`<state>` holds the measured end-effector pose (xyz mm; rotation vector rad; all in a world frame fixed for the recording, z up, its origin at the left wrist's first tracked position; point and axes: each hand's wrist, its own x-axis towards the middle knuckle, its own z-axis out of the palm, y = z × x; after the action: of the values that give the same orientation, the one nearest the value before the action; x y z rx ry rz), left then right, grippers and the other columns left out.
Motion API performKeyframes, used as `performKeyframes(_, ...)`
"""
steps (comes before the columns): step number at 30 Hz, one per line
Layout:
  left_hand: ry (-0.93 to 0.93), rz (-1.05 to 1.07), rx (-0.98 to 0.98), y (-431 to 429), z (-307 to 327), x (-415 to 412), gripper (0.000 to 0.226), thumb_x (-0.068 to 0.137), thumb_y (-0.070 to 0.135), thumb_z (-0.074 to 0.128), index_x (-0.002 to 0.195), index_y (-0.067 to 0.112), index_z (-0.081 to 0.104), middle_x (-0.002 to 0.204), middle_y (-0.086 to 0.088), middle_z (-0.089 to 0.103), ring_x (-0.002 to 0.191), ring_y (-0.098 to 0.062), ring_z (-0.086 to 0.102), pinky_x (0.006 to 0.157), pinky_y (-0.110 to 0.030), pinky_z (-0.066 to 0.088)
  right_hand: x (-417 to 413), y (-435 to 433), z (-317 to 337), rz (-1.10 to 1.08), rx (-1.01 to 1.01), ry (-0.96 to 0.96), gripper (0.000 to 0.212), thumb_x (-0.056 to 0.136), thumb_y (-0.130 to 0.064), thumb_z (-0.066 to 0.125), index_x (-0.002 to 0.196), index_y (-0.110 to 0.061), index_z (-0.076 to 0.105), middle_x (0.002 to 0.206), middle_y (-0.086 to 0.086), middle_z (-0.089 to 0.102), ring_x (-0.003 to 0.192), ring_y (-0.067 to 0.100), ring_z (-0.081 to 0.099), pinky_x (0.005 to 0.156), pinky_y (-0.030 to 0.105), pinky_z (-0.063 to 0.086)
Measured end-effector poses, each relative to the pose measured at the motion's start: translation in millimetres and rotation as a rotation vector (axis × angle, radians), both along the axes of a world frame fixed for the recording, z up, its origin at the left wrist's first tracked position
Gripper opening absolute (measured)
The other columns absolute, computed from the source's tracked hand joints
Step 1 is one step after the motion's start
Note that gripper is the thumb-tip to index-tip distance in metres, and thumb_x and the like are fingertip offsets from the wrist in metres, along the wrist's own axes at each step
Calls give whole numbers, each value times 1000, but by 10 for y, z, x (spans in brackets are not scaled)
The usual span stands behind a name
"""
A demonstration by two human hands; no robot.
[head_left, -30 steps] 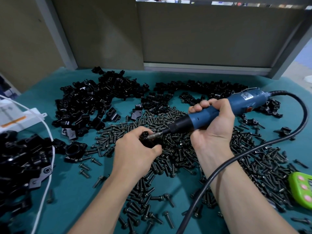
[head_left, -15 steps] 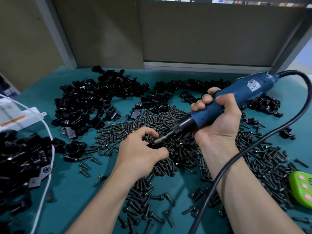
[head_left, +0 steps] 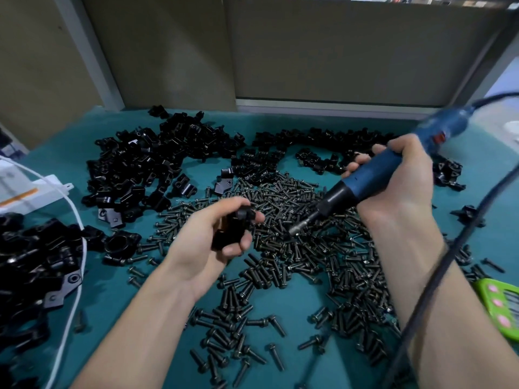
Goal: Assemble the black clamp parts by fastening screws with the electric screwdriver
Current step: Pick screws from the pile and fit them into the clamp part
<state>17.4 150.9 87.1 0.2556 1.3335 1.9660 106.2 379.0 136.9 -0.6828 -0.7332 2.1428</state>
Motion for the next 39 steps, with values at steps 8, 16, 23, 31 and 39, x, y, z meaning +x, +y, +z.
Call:
performKeyframes(8, -132, 88, 85, -5, -18, -48, 39, 71, 12, 72, 109, 1, 68, 86, -9, 76, 68, -14, 69, 62, -23, 60, 18, 111, 88, 69, 1031, -903, 37, 85, -24, 69, 117, -30, 53, 96, 1, 66, 73, 21, 65, 65, 39, 57)
performKeyframes(16, -151, 257, 136, -58, -36, -163, 41, 72, 10, 72, 112, 3, 65, 89, -4, 76, 72, -11, 65, 60, -17, 53, -72, -159, -161, 265, 1255, -1358, 63, 83, -38, 81, 138, -37, 53, 94, -4, 60, 70, 16, 55, 72, 33, 43)
performKeyframes(23, -90, 218, 139, -36, -47, -159, 34, 77, 4, 69, 110, 12, 64, 90, -4, 75, 71, -10, 66, 64, -21, 54, -134, -275, -321, 248, 1317, -1399, 59, 81, -38, 83, 132, -31, 56, 96, -2, 59, 80, 26, 57, 70, 33, 40)
performKeyframes(31, -1, 248, -5, -11, -78, -143, 28, 92, -6, 67, 94, 21, 68, 105, -10, 66, 71, -12, 58, 58, -18, 52, -12, -360, -32, 213, 1468, -1256, 22, 86, -12, 72, 90, -33, 74, 94, 0, 75, 75, 20, 67, 70, 33, 58)
performKeyframes(39, 262, 164, -190, 42, -94, -22, 46, 84, -8, 76, 75, 36, 71, 92, -3, 64, 65, -9, 56, 55, -18, 48, 445, -691, -251, 602, 1560, -1279, 22, 84, -13, 76, 73, -31, 77, 68, -16, 71, 62, 3, 67, 66, 27, 62)
